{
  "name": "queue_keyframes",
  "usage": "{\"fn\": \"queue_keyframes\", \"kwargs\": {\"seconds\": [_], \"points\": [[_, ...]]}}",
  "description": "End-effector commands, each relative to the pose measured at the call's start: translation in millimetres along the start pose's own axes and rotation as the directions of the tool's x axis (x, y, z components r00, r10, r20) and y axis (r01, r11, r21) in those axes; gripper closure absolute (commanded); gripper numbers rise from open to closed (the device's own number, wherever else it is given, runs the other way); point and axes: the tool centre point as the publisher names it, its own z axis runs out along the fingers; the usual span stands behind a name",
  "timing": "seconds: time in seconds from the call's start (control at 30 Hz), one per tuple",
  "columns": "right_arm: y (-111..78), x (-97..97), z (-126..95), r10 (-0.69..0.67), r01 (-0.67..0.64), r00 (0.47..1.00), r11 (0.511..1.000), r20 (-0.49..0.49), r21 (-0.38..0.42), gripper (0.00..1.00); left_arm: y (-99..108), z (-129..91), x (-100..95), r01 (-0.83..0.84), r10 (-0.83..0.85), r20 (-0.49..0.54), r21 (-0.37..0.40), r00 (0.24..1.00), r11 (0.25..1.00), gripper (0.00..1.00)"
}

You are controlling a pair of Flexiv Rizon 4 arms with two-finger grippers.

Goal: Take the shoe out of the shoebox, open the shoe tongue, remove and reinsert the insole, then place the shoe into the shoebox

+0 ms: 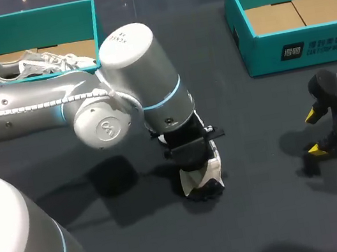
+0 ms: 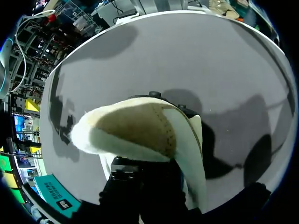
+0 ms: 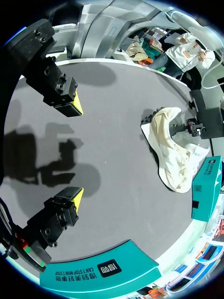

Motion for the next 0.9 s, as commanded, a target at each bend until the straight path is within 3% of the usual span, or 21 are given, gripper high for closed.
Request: {"fn": "queue_keyframes", "kwargs": {"seconds": [0.03, 0.3, 0.5, 0.67, 0.77, 0.9], "points": [[0.1, 1.1, 0, 0.001, -0.001, 1.0, 1.0, 0.003, 0.003, 0.0, 8, 2, 10.0, -0.006, 0.006, -0.044, 0.0, 0.999, 1.0, 1.0], [0.1, 1.1, 0, 0.001, -0.001, 1.0, 1.0, 0.003, 0.003, 0.0, 2, -35, 11.7, -0.057, 0.058, -0.018, 0.016, 0.998, 0.998, 1.0], [0.1, 1.1, 0, 0.001, -0.001, 1.0, 1.0, 0.003, 0.003, 0.0, -11, -13, 11.1, -0.102, 0.11, -0.125, 0.069, 0.986, 0.992, 1.0], [0.1, 1.1, 0, 0.001, -0.001, 1.0, 1.0, 0.003, 0.003, 0.0, 1, 8, 15.3, -0.078, 0.079, -0.206, 0.015, 0.975, 0.997, 1.0], [0.1, 1.1, 0, 0.001, -0.001, 1.0, 1.0, 0.003, 0.003, 0.0, 10, 3, 18.5, -0.07, 0.069, -0.217, 0.003, 0.974, 0.998, 1.0], [0.1, 1.1, 0, 0.001, -0.001, 1.0, 1.0, 0.003, 0.003, 0.0, 15, -21, 17.4, -0.083, 0.078, -0.194, -0.019, 0.978, 0.996, 1.0]]}}
